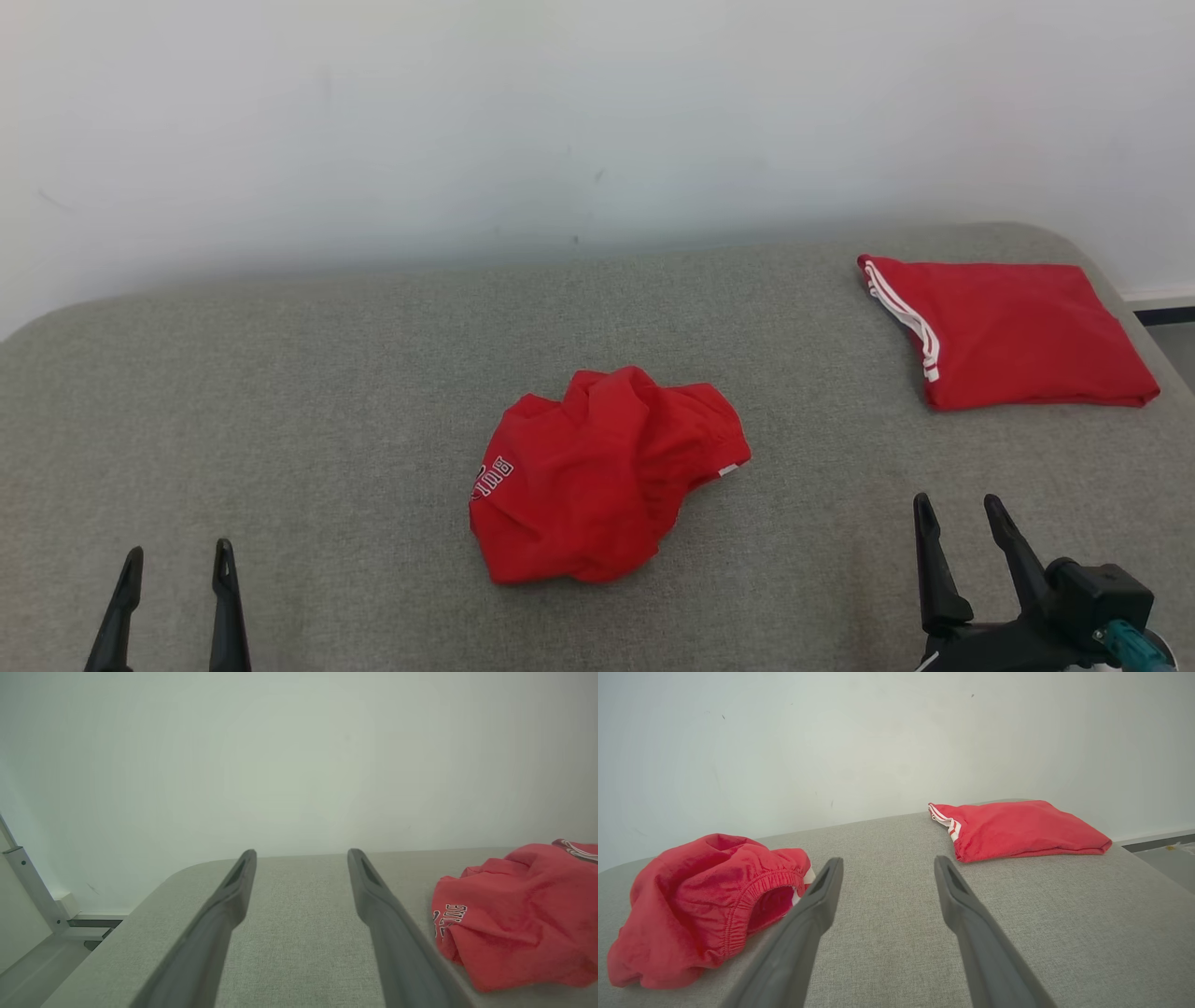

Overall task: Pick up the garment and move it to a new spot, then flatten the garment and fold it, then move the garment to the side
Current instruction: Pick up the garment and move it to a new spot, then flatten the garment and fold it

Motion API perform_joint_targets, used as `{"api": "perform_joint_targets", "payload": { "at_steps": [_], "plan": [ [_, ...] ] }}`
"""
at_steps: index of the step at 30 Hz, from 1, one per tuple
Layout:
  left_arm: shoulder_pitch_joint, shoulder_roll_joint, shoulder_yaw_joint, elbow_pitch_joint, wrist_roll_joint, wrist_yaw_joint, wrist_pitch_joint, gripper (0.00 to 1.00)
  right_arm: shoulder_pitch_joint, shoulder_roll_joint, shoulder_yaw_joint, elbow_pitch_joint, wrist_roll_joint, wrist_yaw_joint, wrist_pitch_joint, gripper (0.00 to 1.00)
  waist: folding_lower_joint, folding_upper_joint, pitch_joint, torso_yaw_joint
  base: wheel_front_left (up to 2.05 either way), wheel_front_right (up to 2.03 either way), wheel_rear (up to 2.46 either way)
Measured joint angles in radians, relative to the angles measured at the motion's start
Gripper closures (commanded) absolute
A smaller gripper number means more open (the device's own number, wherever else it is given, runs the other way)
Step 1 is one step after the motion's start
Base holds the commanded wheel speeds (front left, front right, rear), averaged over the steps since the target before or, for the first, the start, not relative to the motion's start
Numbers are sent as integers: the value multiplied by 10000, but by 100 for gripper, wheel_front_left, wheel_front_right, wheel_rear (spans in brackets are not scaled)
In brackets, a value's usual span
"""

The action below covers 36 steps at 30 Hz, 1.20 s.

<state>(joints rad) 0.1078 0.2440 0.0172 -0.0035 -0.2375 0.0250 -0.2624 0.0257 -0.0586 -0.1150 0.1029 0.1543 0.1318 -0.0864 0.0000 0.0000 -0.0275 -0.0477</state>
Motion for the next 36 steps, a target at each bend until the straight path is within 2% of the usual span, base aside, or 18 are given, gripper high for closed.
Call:
{"api": "perform_joint_targets", "payload": {
  "at_steps": [12, 21, 23, 36],
  "plan": [
    [99, 109, -10, 479, 328, 10, 0, 0, 154, 6, -50, -117, -146, 0, 115, 0, 0, 0, -108, 121, 0, 0, 0],
    [105, 280, -221, 798, 286, -286, 31, 0, 204, -36, -46, -107, -146, 0, 159, 0, 0, 0, -132, 146, 0, 0, 0],
    [105, 345, -355, 842, 180, -518, 98, 0, 247, -61, -21, -123, -153, 0, 178, 0, 0, 0, -146, 155, 0, 0, 0],
    [105, 483, -359, 575, 69, -466, 182, 0, 366, -142, 138, -355, -209, 0, 422, 0, 0, 0, -179, 193, 0, 0, 0]
  ]
}}
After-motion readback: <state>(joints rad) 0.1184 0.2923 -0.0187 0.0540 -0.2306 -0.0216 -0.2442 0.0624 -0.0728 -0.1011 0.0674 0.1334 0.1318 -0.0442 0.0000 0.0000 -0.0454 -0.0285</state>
